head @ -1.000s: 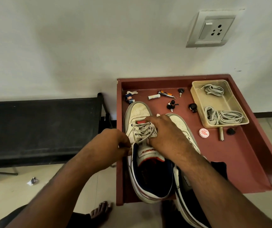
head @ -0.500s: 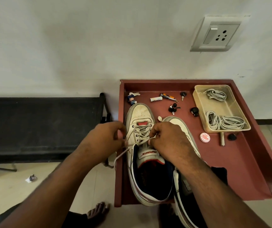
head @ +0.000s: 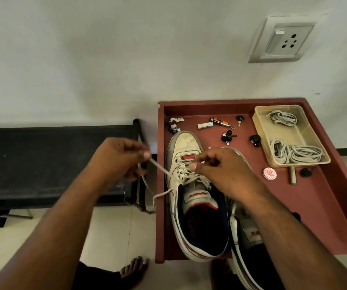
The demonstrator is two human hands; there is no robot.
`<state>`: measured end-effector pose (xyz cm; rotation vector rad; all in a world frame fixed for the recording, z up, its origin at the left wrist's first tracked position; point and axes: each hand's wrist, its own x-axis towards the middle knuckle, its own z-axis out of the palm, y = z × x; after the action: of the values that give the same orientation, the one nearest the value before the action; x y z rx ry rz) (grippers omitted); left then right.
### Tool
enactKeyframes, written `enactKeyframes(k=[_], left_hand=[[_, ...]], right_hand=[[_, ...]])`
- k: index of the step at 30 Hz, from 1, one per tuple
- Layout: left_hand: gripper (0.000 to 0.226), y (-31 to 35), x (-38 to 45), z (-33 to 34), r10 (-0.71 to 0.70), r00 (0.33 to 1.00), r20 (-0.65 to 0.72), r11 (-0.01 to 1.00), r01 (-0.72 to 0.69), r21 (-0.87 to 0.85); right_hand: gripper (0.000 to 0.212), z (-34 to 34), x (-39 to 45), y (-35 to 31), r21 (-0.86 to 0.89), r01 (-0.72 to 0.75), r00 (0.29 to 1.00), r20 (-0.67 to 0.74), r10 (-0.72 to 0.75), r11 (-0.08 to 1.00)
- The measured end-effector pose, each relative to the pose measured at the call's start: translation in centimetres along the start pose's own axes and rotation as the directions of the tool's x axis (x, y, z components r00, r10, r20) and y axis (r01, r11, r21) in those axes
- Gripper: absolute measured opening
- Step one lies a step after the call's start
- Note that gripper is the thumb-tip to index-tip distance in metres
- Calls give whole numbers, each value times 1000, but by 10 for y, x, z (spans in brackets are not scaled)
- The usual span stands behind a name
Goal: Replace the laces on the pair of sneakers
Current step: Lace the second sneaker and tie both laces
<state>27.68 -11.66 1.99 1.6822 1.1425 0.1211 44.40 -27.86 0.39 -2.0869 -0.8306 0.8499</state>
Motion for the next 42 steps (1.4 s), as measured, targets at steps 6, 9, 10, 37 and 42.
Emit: enactKeyframes(k=[6,9,10,37,42], left_hand=[[43,42,-16,65,255,967,5,581,-149,-800],[55,43,-23,72,503,825,257,783,-310,-539],[60,42,-24,70,541,775,326,801,-356,-482],[29,37,-13,51,241,951,196,970,-242,-16],[33,41,-21,67,187,959,212,982,-178,-64]], right_hand=[[43,-6,10,3,81,114,970,-223,-94,990],[68,-22,12,4,110,152,955,-272,-117,982],[69,-26,12,5,92,185,957,-242,-158,978],[14,-43,5,2,82,67,987,143,-78,994],[39,-44,6,0,117,6,996,83,-16,993]])
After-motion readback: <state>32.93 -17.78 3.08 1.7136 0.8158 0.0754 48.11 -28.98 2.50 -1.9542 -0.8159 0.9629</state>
